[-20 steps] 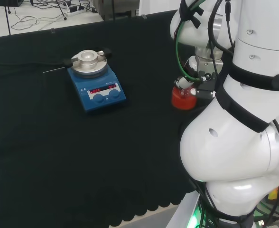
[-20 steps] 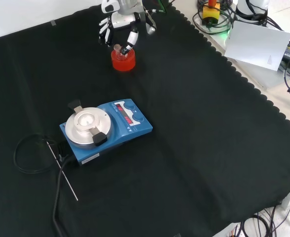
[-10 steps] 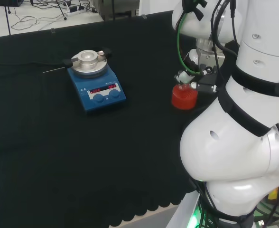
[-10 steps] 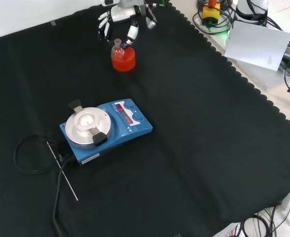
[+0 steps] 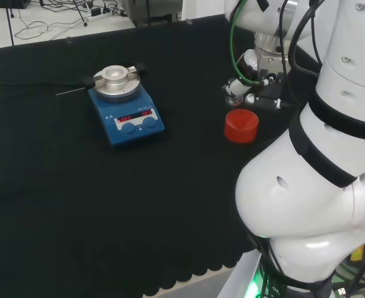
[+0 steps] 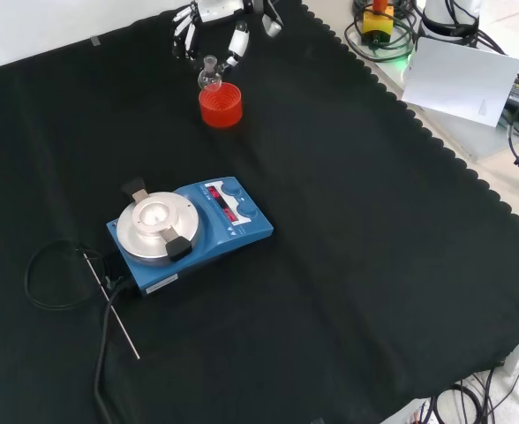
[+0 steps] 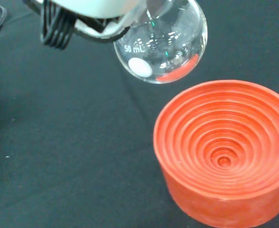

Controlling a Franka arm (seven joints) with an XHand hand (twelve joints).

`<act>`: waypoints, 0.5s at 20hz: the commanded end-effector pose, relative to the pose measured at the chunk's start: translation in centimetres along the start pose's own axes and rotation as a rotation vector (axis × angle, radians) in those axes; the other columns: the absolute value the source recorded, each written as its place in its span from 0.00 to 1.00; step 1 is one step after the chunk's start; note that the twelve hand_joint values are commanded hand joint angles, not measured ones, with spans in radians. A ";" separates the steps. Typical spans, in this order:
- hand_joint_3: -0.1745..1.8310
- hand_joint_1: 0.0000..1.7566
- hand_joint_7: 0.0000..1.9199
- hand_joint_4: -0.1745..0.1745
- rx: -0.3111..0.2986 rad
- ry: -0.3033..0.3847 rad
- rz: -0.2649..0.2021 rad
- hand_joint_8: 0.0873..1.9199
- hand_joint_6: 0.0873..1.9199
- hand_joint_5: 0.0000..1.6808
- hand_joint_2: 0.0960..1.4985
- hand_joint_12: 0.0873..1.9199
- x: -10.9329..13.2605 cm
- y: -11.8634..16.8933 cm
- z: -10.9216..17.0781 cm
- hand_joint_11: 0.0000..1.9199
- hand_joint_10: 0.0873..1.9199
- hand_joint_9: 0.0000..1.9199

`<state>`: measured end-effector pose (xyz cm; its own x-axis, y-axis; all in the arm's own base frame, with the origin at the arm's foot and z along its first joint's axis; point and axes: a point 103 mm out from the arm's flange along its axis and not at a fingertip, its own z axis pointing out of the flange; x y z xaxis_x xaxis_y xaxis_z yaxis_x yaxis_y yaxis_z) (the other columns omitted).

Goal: Pick up the round-bottom flask.

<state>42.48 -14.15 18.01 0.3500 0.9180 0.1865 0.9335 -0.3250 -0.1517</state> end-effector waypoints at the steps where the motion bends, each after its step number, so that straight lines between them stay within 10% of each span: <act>1: 0.46 0.61 0.26 1.00 0.004 0.008 -0.030 0.34 0.51 0.65 0.43 0.70 2.7 0.4 -3.5 0.13 0.28 0.40; 10: 0.46 0.61 0.27 1.00 0.023 0.018 -0.059 0.34 0.51 0.65 0.43 0.70 5.8 2.2 -5.9 0.13 0.28 0.40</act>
